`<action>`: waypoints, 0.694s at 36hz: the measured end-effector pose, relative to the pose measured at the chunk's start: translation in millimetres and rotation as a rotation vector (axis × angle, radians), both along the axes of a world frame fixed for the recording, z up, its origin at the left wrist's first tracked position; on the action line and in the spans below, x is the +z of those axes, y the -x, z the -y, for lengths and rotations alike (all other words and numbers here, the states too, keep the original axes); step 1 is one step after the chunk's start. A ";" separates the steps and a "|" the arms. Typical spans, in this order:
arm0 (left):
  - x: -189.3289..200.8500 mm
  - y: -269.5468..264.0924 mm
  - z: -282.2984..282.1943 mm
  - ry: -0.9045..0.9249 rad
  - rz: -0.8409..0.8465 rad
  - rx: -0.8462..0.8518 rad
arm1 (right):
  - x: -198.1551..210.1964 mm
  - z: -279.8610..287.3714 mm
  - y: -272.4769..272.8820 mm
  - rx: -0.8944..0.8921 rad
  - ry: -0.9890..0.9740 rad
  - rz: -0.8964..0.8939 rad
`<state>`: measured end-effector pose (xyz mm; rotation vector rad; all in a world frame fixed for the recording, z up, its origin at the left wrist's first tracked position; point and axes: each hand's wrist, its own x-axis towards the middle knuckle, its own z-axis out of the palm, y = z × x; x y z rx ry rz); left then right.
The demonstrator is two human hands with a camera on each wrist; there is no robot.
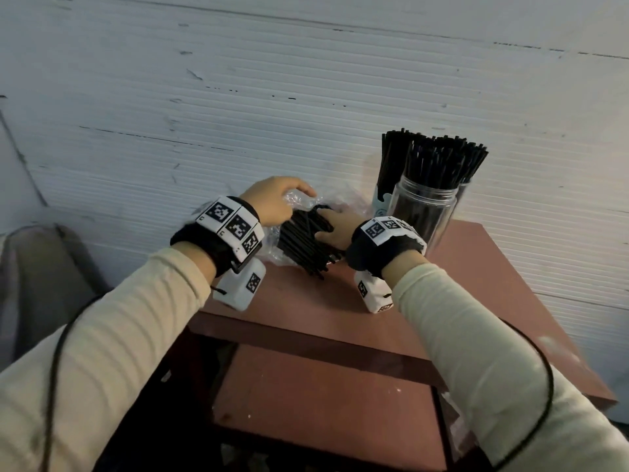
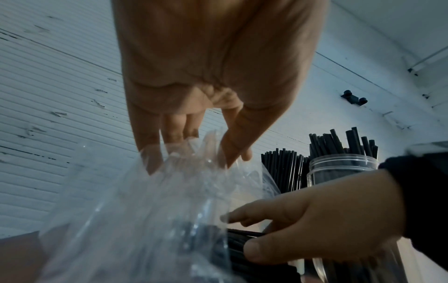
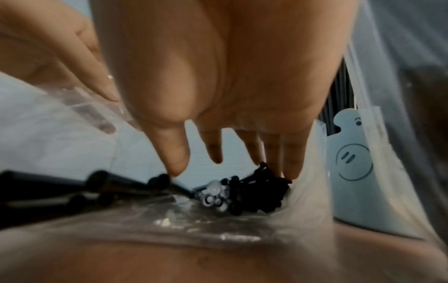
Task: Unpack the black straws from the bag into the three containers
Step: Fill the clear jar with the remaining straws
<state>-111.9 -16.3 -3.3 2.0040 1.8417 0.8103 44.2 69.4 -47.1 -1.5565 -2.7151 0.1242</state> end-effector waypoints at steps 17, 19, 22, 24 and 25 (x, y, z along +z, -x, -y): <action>8.5 -3.9 1.4 -0.097 0.082 -0.037 | 2.7 -5.2 12.0 0.034 0.067 0.026; 9.0 -6.5 3.1 -0.114 0.082 -0.041 | 3.1 -3.1 11.6 0.065 0.060 0.029; 9.3 -9.3 5.9 -0.121 0.086 -0.029 | 1.7 -2.4 13.9 0.090 0.029 0.007; 9.2 -9.1 6.9 -0.117 0.089 -0.020 | 1.1 -2.0 16.2 0.088 0.003 -0.004; 9.2 -8.7 7.2 -0.113 0.088 -0.015 | 1.7 -1.8 16.7 0.092 -0.011 -0.015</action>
